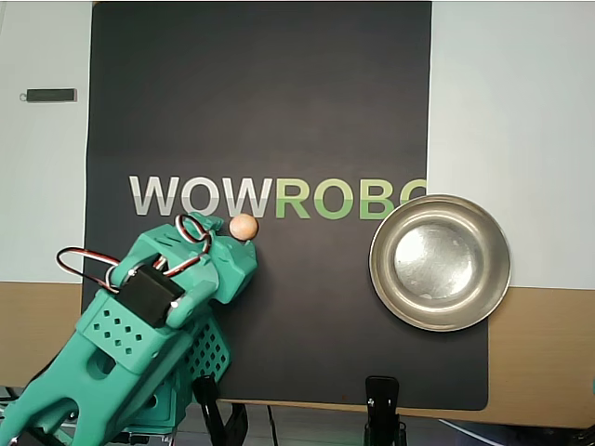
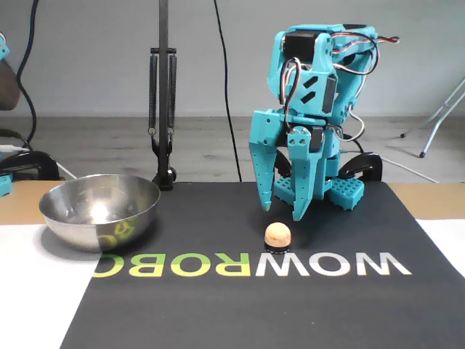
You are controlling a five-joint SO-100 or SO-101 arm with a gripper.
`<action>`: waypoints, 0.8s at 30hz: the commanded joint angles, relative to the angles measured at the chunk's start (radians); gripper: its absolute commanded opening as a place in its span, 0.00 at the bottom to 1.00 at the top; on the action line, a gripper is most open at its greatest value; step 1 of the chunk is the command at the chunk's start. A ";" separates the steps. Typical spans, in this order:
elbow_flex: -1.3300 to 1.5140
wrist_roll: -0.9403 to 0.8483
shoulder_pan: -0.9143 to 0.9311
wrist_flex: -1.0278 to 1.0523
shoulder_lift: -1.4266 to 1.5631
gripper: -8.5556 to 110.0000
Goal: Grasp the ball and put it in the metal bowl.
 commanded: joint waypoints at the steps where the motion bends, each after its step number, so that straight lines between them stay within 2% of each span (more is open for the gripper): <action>1: -0.003 -0.006 -0.002 -0.009 -0.015 0.57; 10: -0.005 -0.005 0.005 -0.114 -0.120 0.57; 24: 0.009 -0.006 -0.015 -0.114 -0.167 0.57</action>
